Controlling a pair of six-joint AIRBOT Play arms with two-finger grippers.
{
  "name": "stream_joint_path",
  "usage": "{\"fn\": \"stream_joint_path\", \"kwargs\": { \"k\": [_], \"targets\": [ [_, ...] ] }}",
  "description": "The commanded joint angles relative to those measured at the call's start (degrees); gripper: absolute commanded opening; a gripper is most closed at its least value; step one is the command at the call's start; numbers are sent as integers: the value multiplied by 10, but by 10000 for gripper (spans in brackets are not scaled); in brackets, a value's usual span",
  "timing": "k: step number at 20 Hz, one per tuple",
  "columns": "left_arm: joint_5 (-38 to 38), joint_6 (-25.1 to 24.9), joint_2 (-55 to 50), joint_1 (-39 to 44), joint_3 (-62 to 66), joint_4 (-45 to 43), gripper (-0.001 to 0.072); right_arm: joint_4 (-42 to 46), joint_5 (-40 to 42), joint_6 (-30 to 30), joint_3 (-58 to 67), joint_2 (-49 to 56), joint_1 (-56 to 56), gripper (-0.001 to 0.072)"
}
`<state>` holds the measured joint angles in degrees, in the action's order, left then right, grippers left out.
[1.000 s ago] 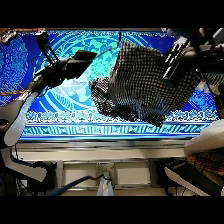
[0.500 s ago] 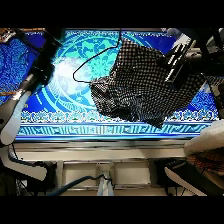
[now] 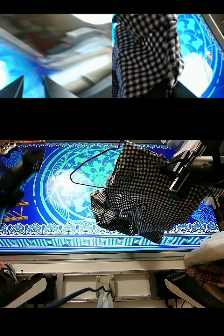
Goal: Fold the clothes and pants, and hang the long-sleeved shirts on hangers.
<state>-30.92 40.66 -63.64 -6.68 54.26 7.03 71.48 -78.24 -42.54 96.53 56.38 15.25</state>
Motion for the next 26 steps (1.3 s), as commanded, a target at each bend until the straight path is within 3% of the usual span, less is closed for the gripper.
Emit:
{"fn": "stream_joint_path", "kwargs": {
  "k": [1,5,7,8,11,12,13,16,18,21,22,25,26],
  "targets": [
    [16,119,76,6,-132,-100,314,-16,10,-1,0,-1,0,22],
    [-69,77,60,98,-168,-100,324,-17,9,-2,0,-1,0,23],
    [-50,75,41,166,-168,-92,545,-20,9,-3,0,-1,0,23],
    [-34,72,26,196,-168,-77,547,-25,9,-3,0,-1,0,23],
    [-30,-3,-43,263,-168,82,555,-29,9,-5,0,-1,0,23],
    [-47,-42,-68,277,-168,152,560,-29,9,-5,0,-1,0,23],
    [-73,-85,-93,289,-168,232,642,-29,9,-5,0,-1,0,23],
    [-158,-190,-158,318,-168,423,663,-29,8,-16,0,-1,0,23],
    [-174,-220,-191,331,-163,480,662,-30,6,-18,0,-1,0,23],
    [-194,-221,-238,338,-120,481,650,-32,3,-18,0,-1,0,23],
    [-195,-221,-251,341,-101,480,555,-35,3,-18,0,-1,0,23],
    [-195,-221,-284,333,-67,480,30,-37,1,-18,0,-1,0,23],
    [-194,-221,-289,323,-67,479,18,-37,-3,-18,0,-1,0,23]
  ]
}}
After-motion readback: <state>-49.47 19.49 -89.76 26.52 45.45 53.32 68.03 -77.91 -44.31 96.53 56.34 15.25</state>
